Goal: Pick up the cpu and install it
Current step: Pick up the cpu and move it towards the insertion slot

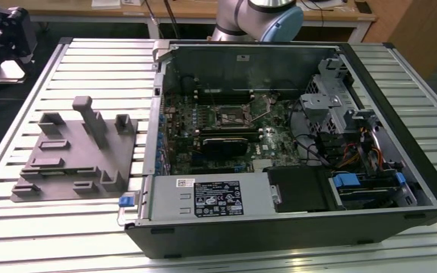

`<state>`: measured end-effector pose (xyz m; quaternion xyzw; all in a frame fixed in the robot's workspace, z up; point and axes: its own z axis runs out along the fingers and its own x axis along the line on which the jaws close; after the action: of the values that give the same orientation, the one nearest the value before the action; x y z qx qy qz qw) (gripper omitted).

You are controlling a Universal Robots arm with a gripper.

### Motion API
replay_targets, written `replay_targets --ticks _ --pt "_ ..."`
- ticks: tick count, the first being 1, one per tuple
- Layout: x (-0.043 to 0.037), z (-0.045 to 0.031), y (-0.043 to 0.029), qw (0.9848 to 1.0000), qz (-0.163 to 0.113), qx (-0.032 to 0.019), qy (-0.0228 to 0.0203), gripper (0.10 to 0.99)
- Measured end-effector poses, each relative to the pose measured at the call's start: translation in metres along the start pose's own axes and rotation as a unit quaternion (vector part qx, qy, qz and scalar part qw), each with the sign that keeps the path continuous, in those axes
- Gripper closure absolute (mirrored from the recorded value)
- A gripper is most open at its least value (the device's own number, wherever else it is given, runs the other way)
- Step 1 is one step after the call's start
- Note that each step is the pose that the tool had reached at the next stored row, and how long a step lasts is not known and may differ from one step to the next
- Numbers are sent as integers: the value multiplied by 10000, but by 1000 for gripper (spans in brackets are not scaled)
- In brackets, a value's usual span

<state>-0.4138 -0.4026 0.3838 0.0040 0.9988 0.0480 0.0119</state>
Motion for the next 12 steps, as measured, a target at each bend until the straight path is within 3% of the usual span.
replay_targets --ticks 12 --pt "-155 4 1 10000 0 0 0 541"
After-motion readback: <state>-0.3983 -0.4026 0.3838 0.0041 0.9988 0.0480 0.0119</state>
